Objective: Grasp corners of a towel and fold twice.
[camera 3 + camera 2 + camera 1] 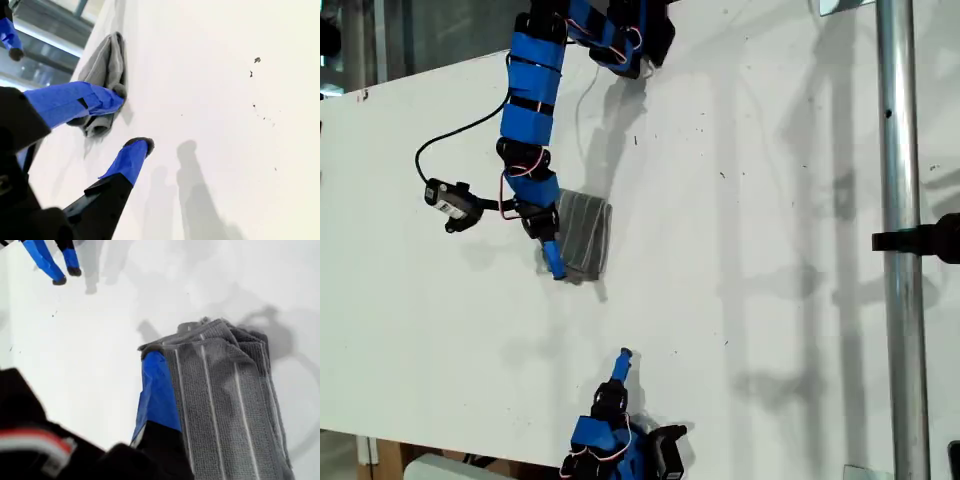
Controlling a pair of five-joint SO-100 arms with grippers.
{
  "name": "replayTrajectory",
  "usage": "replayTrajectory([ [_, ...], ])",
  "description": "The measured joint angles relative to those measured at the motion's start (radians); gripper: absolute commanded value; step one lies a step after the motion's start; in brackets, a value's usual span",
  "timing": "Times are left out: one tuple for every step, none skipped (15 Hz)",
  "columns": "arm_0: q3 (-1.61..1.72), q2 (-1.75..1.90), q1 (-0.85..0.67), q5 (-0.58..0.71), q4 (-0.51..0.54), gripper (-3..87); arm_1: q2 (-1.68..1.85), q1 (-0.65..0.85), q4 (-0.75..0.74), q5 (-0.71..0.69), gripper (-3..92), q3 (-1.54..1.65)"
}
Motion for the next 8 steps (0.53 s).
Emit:
replayTrajectory([
  [0.0, 0.0, 0.0, 0.0, 0.0, 15.6, 0.002, 0.023, 0.023, 0.012, 54.6, -0.002],
  [0.0, 0.0, 0.0, -0.017, 0.008, 17.8, 0.021, 0.052, 0.067, 0.038, 54.6, 0.006],
  [0.002, 0.0, 0.0, -0.051, 0.028, 21.1, 0.084, 0.083, 0.1, 0.072, 54.6, 0.06],
  [0.006, 0.0, 0.0, -0.084, 0.054, 21.7, 0.195, 0.101, 0.114, 0.11, 54.6, 0.17],
  [0.006, 0.0, 0.018, -0.098, 0.061, 19.0, 0.341, 0.101, 0.129, 0.17, 54.6, 0.322],
  [0.006, 0.0, 0.052, -0.11, 0.071, 12.6, 0.509, 0.094, 0.158, 0.249, 54.6, 0.499],
  [0.006, 0.0, 0.086, -0.12, 0.084, 9.4, 0.686, 0.091, 0.21, 0.33, 54.6, 0.675],
  [0.006, 0.0, 0.12, -0.123, 0.089, 9.0, 0.874, 0.092, 0.285, 0.393, 54.6, 0.836],
])
